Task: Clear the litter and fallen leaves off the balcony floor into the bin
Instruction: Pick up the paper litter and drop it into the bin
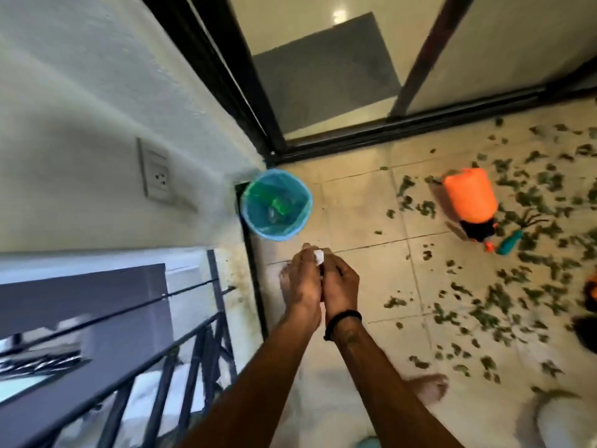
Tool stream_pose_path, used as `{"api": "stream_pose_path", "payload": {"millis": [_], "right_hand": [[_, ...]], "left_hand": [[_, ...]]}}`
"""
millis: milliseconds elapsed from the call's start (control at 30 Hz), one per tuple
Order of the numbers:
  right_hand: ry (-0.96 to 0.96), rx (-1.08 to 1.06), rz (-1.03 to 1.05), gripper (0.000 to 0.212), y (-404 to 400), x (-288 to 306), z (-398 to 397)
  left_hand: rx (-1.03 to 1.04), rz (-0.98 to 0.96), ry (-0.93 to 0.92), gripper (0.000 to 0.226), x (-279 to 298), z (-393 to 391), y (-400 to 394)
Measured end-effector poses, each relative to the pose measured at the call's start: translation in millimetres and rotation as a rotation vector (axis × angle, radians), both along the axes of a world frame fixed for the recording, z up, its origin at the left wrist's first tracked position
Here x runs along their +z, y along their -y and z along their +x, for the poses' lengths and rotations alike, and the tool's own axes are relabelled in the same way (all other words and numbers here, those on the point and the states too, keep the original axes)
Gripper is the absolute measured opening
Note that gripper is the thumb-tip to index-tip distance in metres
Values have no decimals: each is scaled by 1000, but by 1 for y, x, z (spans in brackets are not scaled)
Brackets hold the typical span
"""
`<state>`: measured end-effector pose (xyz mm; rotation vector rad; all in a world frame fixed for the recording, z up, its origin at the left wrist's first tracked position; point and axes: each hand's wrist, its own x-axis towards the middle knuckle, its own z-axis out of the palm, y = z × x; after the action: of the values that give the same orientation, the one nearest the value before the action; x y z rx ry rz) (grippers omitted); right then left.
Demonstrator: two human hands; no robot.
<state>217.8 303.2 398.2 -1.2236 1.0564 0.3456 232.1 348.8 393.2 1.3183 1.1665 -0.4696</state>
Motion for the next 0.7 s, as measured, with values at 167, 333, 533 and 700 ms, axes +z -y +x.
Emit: {"api": "stream_pose_path", "payload": {"millis": [167, 333, 533, 700], "right_hand": [[-125, -91, 110, 22, -67, -33, 70], [-215, -108, 212, 25, -85, -68, 114], [-277, 42, 251, 58, -89, -98, 145], [-290, -40, 373, 35, -95, -97, 158]], "left_hand": [[143, -109, -108, 31, -36, 64, -77], [-16, -167, -181, 80, -84, 96, -118], [201, -367, -207, 64, -81, 131, -132], [363, -403, -123, 62, -79, 133, -151]]}}
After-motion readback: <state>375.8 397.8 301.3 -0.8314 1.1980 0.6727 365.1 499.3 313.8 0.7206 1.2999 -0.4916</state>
